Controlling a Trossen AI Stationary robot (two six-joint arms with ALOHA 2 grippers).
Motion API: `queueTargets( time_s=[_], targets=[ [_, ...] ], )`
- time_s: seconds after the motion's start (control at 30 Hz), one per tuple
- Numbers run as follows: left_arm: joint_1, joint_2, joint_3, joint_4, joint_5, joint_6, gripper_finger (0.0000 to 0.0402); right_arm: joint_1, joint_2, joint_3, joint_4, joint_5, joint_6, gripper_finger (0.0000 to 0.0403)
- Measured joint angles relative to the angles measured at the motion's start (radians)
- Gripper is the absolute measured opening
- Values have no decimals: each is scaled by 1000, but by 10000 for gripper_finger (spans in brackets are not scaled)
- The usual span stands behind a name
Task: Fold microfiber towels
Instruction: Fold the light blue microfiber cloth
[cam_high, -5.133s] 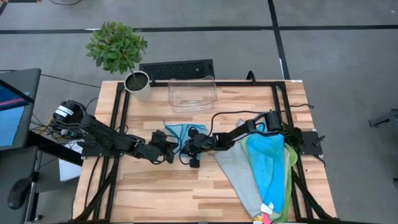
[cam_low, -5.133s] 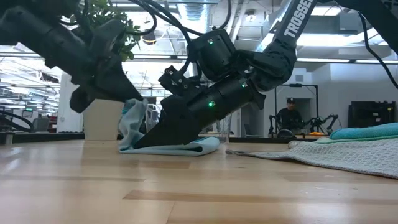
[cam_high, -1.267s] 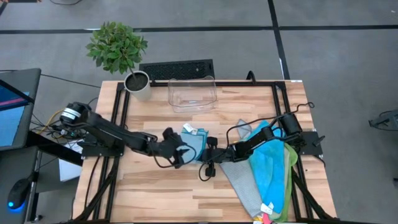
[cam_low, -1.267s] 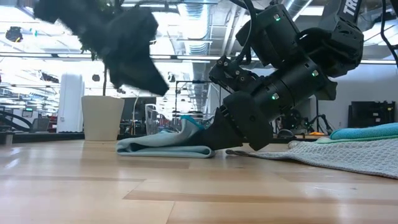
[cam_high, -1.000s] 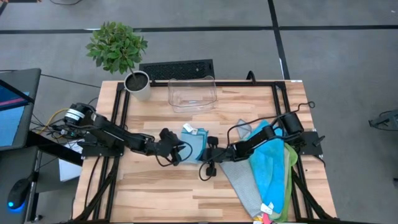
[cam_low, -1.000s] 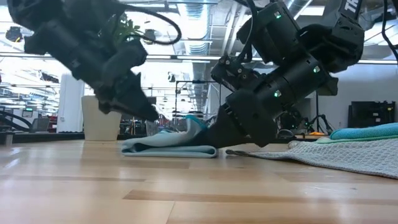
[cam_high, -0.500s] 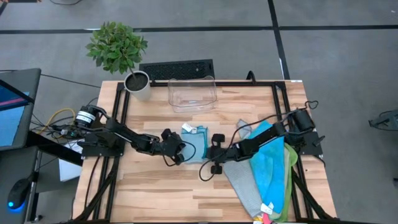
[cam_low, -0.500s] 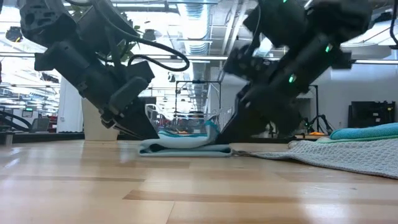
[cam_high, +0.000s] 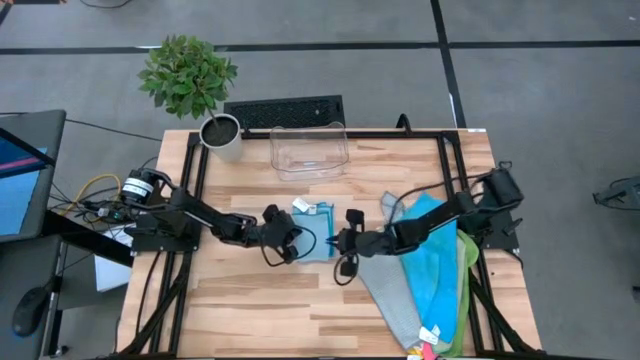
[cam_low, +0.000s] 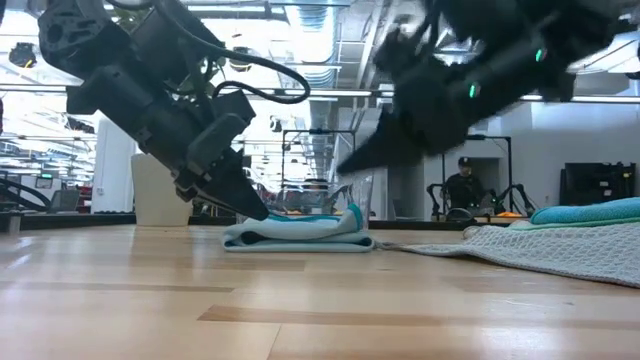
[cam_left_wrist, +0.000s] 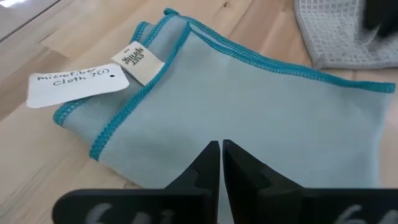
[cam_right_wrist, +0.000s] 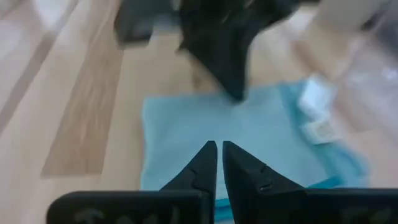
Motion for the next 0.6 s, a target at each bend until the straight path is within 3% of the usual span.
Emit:
queueTargets(
  time_s=[0.3,0.47,0.6],
  targets=[
    [16,0,0,-4,6,1,2,30,180,2,79,-17,96,52],
    [26,-10,-1,-1,10,26,2,27,146,-1,44,-4,42,52],
    [26,-120,1,-26,18,67,2,20,55,0,31,51,-46,52]
  ],
)
